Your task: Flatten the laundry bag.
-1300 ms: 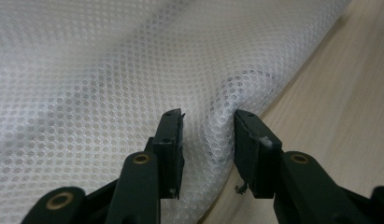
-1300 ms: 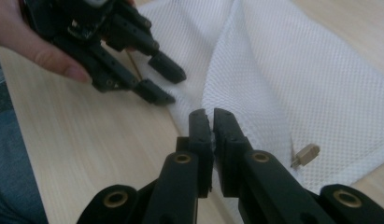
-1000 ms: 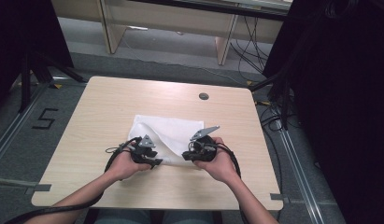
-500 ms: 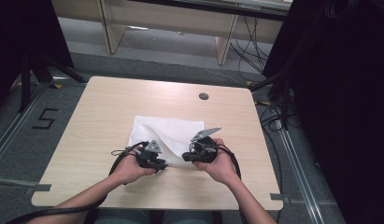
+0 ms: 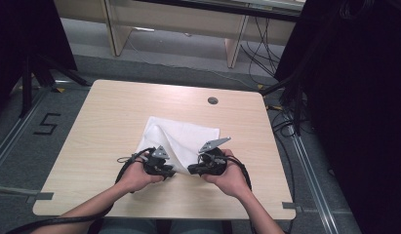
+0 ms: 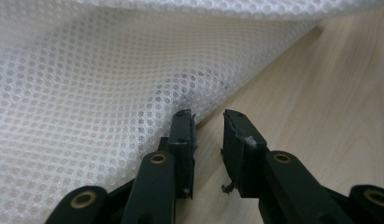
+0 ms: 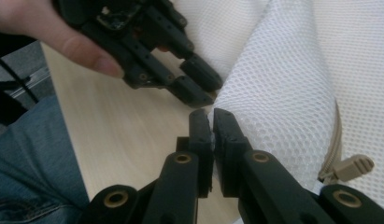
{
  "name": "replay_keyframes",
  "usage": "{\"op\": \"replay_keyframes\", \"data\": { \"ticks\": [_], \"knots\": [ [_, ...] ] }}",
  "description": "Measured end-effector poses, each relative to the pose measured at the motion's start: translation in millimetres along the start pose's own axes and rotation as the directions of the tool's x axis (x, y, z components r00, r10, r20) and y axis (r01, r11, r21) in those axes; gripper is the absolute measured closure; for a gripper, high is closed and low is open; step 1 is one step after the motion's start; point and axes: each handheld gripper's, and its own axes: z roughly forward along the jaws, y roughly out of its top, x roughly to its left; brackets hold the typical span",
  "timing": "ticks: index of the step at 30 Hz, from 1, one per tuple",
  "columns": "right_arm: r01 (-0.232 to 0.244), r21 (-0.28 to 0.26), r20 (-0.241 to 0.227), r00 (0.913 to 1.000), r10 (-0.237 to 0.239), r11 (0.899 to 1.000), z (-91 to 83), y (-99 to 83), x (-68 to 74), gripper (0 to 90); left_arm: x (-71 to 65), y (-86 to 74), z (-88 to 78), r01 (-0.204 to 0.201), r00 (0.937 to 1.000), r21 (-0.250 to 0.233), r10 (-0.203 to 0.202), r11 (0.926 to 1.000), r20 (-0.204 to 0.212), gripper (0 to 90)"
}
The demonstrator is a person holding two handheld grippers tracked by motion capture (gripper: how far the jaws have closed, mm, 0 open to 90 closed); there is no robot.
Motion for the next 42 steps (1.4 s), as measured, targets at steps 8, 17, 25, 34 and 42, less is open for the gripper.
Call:
{"op": "replay_keyframes", "data": {
  "ticks": [8, 17, 25, 34, 42],
  "knots": [
    [0.06, 0.034, -0.081, 0.9951, -0.057, 0.998, 1.8, -0.8, 9.6, 87.5, 6.1, 0.0, -5.1, -0.007, 1.0, 0.016, 0.006, 0.9999, 0.002, 72.7],
    [0.066, 0.092, -0.139, 0.9889, -0.053, 0.994, 8.1, -16.5, 13.6, 87.5, 24.8, -14.5, -51.6, 0.04, 0.9978, -0.021, -0.041, 0.999, -0.052, 69.9],
    [0.082, 0.101, -0.156, 0.9855, -0.066, 0.992, 5.5, -22.5, 19.9, 87.5, 62.7, -66.1, -116.0, 0.156, 0.9643, -0.105, -0.175, 0.9821, -0.199, 64.3],
    [0.081, 0.079, -0.175, 0.9823, -0.066, 0.994, -2.4, -32.2, 22.9, 87.4, 77.7, -75.6, -126.2, 0.21, 0.9403, -0.132, -0.237, 0.9687, -0.244, 61.0],
    [0.07, 0.083, -0.155, 0.9863, -0.056, 0.994, -8.9, -36.8, 21.5, 87.4, 77.5, -76.8, -122.1, 0.204, 0.9418, -0.111, -0.226, 0.9726, -0.249, 60.0]
  ]
}}
